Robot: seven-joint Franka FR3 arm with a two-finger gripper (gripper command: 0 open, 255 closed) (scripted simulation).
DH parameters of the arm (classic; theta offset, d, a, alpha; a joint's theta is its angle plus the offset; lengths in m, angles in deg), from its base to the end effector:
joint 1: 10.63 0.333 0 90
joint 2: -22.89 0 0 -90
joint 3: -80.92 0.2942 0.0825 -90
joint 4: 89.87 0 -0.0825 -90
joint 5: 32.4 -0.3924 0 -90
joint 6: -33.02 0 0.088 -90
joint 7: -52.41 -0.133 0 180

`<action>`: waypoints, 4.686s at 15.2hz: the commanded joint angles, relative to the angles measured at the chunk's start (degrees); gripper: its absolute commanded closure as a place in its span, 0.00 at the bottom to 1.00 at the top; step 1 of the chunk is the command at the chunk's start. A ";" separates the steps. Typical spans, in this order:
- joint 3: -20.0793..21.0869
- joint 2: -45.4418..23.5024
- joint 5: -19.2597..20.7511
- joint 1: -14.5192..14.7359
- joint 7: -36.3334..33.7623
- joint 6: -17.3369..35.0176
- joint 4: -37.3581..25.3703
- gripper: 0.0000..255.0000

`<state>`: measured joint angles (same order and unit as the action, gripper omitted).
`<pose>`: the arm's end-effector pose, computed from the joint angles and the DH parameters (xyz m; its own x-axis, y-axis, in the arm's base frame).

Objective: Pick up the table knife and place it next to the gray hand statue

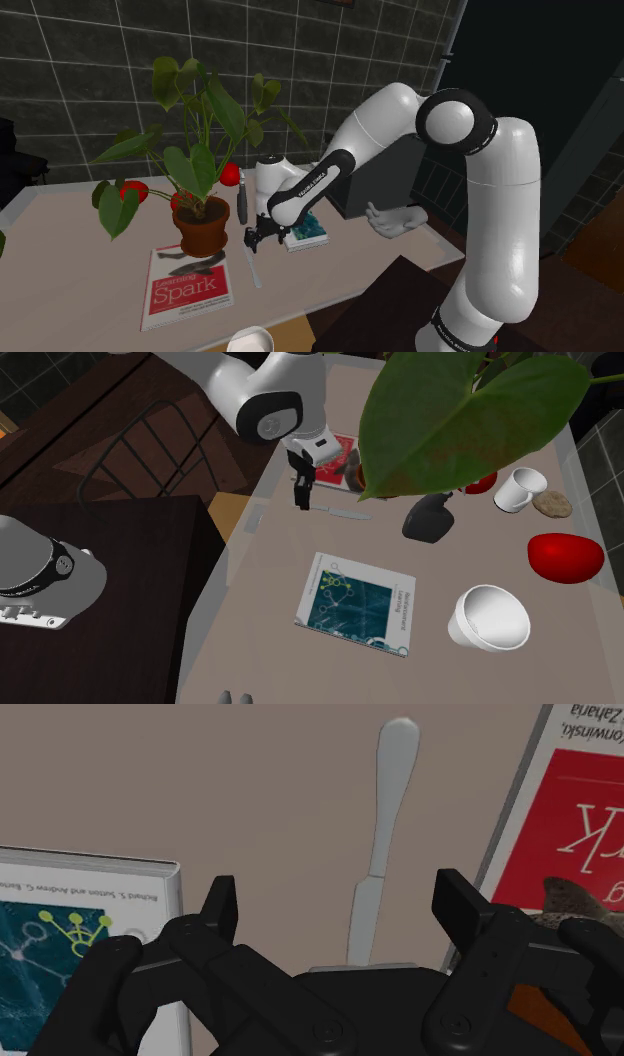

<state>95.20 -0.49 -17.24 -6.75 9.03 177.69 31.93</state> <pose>0.5437 0.1820 0.1687 0.9695 -0.2413 0.0438 -0.2429 -0.9694 0.0364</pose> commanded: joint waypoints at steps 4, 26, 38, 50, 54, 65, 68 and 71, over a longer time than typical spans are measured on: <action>-3.44 -11.24 3.80 4.03 -5.63 1.18 -10.85 0.00; -6.13 -21.42 5.67 6.23 -7.96 3.96 -18.84 1.00; -5.17 -17.85 4.83 5.55 -7.18 1.56 -17.63 1.00; -3.19 -10.59 2.64 4.16 -5.26 -4.04 -15.99 1.00; -2.58 -8.37 1.84 3.75 -4.58 -6.08 -15.85 1.00; -1.18 -2.84 -0.40 2.83 -2.69 -12.11 -16.52 1.00; -0.87 -1.49 -0.99 2.64 -2.19 -13.85 -16.97 1.00; -0.59 -0.23 -1.56 2.47 -1.70 -15.64 -17.54 1.00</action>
<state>94.52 -1.11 -18.62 -4.27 7.23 162.62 14.56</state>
